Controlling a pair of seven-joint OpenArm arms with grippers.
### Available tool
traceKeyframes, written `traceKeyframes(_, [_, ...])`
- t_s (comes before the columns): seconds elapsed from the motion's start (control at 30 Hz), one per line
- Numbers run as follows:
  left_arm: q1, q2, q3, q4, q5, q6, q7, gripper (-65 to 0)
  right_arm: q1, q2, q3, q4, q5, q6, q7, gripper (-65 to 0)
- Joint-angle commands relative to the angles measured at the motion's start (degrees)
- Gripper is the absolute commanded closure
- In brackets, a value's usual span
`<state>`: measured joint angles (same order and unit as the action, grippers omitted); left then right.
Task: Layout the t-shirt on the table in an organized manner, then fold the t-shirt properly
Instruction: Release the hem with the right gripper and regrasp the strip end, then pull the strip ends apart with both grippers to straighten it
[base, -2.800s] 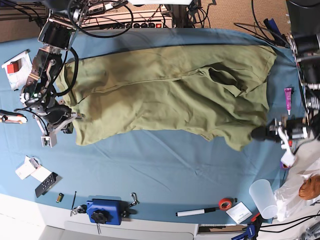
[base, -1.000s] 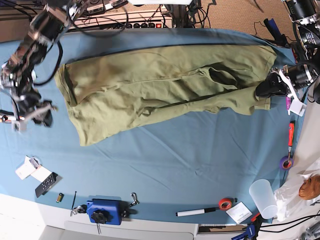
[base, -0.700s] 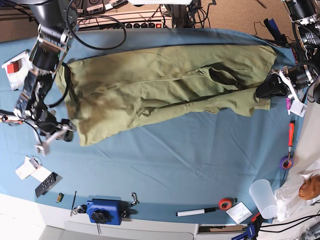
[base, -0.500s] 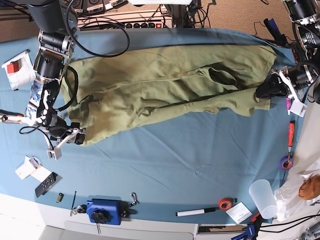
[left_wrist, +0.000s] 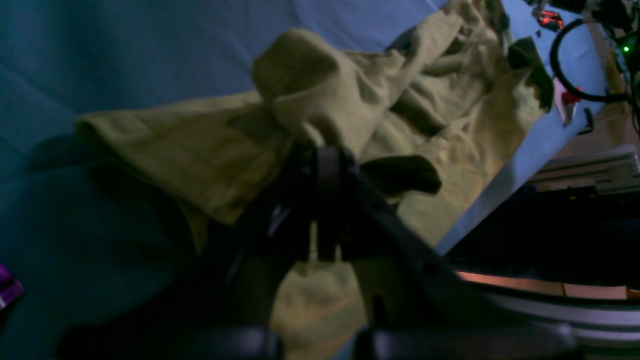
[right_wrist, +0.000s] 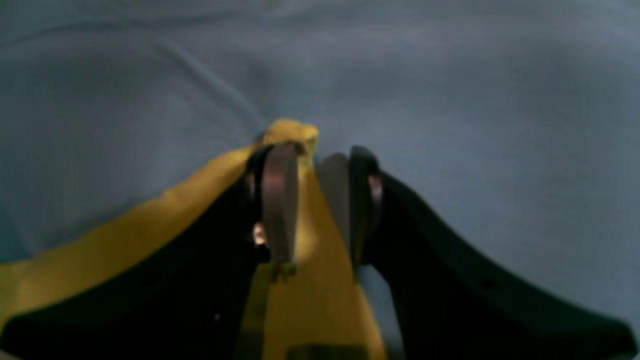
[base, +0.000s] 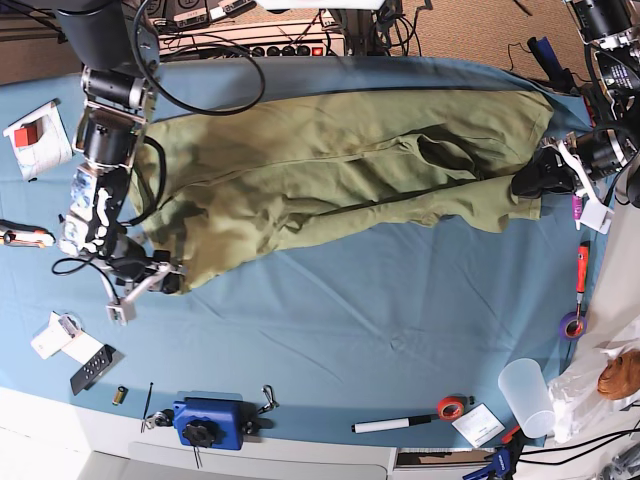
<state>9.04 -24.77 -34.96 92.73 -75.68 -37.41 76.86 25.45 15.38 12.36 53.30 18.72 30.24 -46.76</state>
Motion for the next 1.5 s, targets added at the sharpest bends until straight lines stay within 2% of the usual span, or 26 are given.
traceKeyframes(0.0, [-0.5,-1.1,-0.3,0.8,-1.5,-0.2,-1.1,0.0,0.9,-0.3,-0.1,0.3,-0.4,0.4,-2.8,-16.2])
traceKeyframes(0.07, [-0.5,-1.1,-0.3,0.8,-1.5,-0.2,-1.1,0.0,0.9,-0.6,-0.1,0.3,-0.3,0.4,-3.3,-9.8])
traceKeyframes(0.13, [-0.5,-1.1,-0.3,0.8,-1.5,-0.2,-1.1,0.0,0.9,-0.5,0.0,0.4,-0.3,0.2,-4.2,0.0])
traceKeyframes(0.27, [-0.5,-1.1,-0.3,0.8,-1.5,-0.2,-1.1,0.0,0.9,0.0,0.1,2.5,-0.4,-1.6,-8.1,0.0])
traceKeyframes(0.43, [-0.5,-1.1,-0.3,0.8,-1.5,-0.2,-1.0,0.0,0.3,0.4,0.1,10.0,-0.1,-1.6,-14.2,0.0])
traceKeyframes(0.67, [-0.5,-1.1,-0.3,0.8,-1.5,-0.2,-0.9,0.0,-8.6,0.8,1.5,27.6,-0.2,-3.1,-13.3,0.0])
traceKeyframes(0.8, [-0.5,-1.1,-0.3,0.9,-1.6,-0.1,-0.2,0.0,-13.7,0.8,5.0,33.6,-0.1,-3.1,-12.9,0.0])
traceKeyframes(0.9, [-0.4,-1.1,-0.3,1.2,-4.6,-0.2,2.0,0.0,-17.4,0.8,8.9,36.6,1.2,-3.0,-12.2,0.0])
traceKeyframes(1.2, [1.9,-1.1,-0.5,5.1,-5.0,-0.2,2.3,0.0,-26.0,0.8,20.7,44.0,12.7,4.8,-15.0,0.0])
traceKeyframes(1.47, [4.3,-1.1,-0.5,5.2,-4.9,-0.2,2.2,0.0,-28.3,0.8,25.1,44.2,18.8,6.4,-14.5,0.0])
